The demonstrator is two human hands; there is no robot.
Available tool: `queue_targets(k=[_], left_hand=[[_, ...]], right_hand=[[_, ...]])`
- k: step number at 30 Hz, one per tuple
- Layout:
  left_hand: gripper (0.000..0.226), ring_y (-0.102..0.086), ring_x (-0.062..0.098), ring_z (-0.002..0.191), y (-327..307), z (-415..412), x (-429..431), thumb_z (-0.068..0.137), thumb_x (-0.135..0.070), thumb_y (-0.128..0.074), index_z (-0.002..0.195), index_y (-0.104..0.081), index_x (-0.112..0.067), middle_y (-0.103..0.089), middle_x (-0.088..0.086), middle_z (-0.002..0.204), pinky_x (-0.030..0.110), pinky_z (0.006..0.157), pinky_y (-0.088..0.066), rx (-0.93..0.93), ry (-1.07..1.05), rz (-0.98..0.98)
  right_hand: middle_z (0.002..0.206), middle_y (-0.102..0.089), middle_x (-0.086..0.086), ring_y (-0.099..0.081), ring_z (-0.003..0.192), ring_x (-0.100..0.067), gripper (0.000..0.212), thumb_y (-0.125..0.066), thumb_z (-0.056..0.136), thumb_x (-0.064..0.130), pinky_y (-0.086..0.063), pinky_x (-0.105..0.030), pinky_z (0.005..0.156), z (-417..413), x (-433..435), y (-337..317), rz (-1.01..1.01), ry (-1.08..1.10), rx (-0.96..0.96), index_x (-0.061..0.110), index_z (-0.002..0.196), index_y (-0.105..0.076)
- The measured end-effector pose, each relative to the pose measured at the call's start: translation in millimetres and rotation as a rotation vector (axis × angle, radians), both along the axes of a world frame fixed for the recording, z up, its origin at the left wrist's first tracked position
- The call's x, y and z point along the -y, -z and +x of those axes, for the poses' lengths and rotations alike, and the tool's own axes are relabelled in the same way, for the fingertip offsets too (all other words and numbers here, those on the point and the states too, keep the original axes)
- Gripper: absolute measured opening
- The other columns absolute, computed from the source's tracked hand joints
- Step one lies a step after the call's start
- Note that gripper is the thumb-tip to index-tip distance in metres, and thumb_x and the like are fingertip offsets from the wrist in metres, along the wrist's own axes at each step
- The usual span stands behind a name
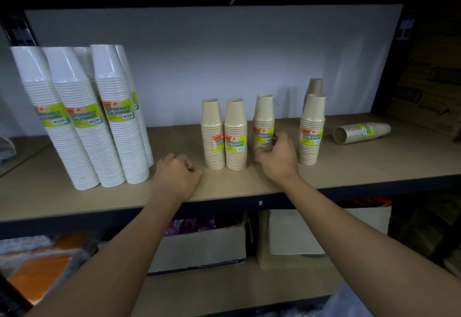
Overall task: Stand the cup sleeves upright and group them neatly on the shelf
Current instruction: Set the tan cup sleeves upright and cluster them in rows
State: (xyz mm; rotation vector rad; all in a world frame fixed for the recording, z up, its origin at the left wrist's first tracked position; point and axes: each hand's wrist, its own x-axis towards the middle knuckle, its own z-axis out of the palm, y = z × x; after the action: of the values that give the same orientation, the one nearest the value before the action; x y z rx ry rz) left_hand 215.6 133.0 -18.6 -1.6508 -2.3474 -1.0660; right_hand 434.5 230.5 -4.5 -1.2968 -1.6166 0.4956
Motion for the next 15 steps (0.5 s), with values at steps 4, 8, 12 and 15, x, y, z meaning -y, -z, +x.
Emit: queue_targets(k=[4, 8, 12, 15], left_hand=[[0.02, -0.054, 0.03, 0.093, -1.3, 1.1, 3.0, 0.082, -0.032, -0.067, 0.073, -0.058, -0.018, -0.056, 0.006, 0.09, 0.037, 0.082, -0.045, -0.004, 0.004, 0.0], [0.019, -0.054, 0.03, 0.091, -1.0, 1.4, 4.7, 0.082, -0.031, -0.067, 0.073, -0.058, -0.017, -0.056, 0.005, 0.089, 0.035, 0.081, -0.044, -0.001, 0.002, 0.006], [0.019, -0.054, 0.03, 0.091, -1.4, 1.5, 4.5, 0.082, -0.031, -0.067, 0.071, -0.057, -0.018, -0.056, 0.006, 0.088, 0.037, 0.081, -0.046, 0.004, 0.004, 0.013], [0.02, -0.054, 0.028, 0.09, -1.2, 1.1, 4.2, 0.081, -0.032, -0.066, 0.07, -0.056, -0.019, -0.055, 0.004, 0.087, 0.037, 0.08, -0.046, 0.004, 0.006, 0.014]], right_hand=[[0.119, -0.06, -0.009, -0.059, 0.107, -0.026, 0.047, -0.072, 0.083, 0.028, -0.049, -0.037, 0.088, 6.5, 9.5, 3.1, 0.022, -0.027, 0.001, 0.009, 0.122, -0.054], [0.117, -0.061, -0.008, -0.059, 0.106, -0.024, 0.048, -0.072, 0.08, 0.026, -0.048, -0.034, 0.086, 7.0, 14.5, 5.4, 0.047, -0.038, -0.004, 0.008, 0.122, -0.055], [0.119, -0.06, -0.006, -0.059, 0.106, -0.022, 0.06, -0.077, 0.077, 0.028, -0.046, -0.029, 0.084, 6.8, 14.1, 5.7, 0.027, -0.053, -0.02, 0.008, 0.128, -0.053], [0.118, -0.061, -0.006, -0.06, 0.105, -0.022, 0.061, -0.079, 0.076, 0.028, -0.048, -0.03, 0.083, 7.3, 13.0, 6.3, 0.024, -0.057, -0.018, 0.009, 0.127, -0.052]])
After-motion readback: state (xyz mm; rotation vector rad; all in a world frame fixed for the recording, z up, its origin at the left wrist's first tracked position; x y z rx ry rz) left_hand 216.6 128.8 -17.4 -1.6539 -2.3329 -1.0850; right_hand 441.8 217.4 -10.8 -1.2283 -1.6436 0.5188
